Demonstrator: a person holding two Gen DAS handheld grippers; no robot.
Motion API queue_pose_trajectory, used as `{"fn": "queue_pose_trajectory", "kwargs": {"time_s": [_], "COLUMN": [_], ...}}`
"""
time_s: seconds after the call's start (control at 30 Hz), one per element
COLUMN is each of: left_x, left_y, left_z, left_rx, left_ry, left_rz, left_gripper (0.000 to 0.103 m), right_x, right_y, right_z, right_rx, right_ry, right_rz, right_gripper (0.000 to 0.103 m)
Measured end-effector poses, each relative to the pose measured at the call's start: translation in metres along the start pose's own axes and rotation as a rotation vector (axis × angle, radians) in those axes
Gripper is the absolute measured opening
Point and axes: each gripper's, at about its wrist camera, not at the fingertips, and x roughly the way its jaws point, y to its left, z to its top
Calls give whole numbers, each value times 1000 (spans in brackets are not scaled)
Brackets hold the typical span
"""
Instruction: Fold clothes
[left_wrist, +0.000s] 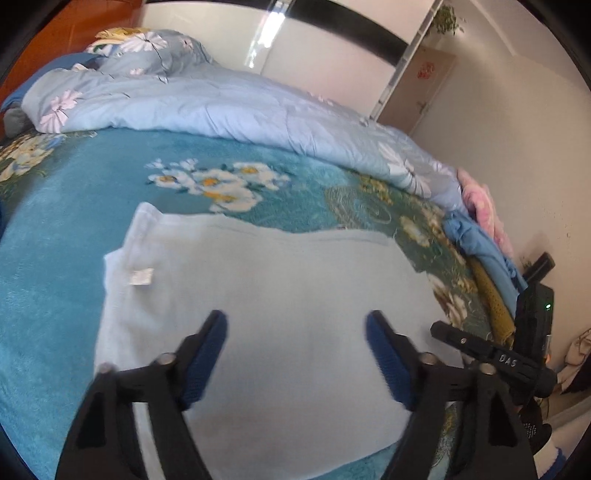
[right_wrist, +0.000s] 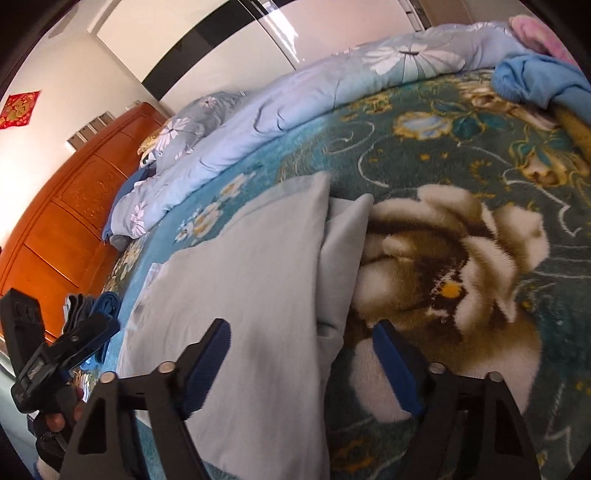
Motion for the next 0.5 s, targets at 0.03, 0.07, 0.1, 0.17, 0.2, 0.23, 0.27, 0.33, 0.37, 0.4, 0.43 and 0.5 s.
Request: {"fn": "queue_pose_trajectory", "kwargs": {"time_s": [0.03, 0.07, 0.1, 0.17, 0.2, 0.23, 0.27, 0.33, 0.37, 0.4, 0.43, 0.5], "left_x": [7, 13, 19, 26, 28, 30, 31, 34, 36, 37, 38, 43], "left_y": [-1, -2, -1, -1, -2, -2, -2, -2, -2, -3, -3, -2], "left_z": [1, 1, 0, -1, -2, -3, -3, -4, -4, -5, -5, -4], "left_rx": [0, -1, -3, -9, -11, -13, -17, -30, -32, -31, -29, -37], "left_ry": [23, 49, 67, 84, 88, 93, 96, 102, 104, 105, 107, 117], "left_rz": [-1, 0, -3, -11, -15, -20, -28, -47, -53, -57, -56, -48], "left_gripper": [52, 41, 32, 25, 20, 18, 14, 11, 10, 10, 10, 8], "right_x": [0, 1, 1, 2, 2, 3, 5, 6, 6, 6, 6, 6], "right_y": [-1, -3, -4, -5, -6, -7, -7, -9, -10, -11, -12, -14], "right_z": [1, 3, 4, 6, 7, 7, 7, 6, 6, 6, 7, 7], "right_rx": [7, 15, 23, 34, 38, 42, 46, 56, 61, 67, 78, 99], "right_ry": [-2, -2, 2, 5, 9, 15, 20, 26, 28, 30, 33, 43], "right_rz": [7, 13, 18, 28, 34, 42, 47, 49, 50, 50, 53, 58], "right_gripper": [78, 77, 74, 67, 62, 57, 55, 48, 47, 45, 43, 38]}}
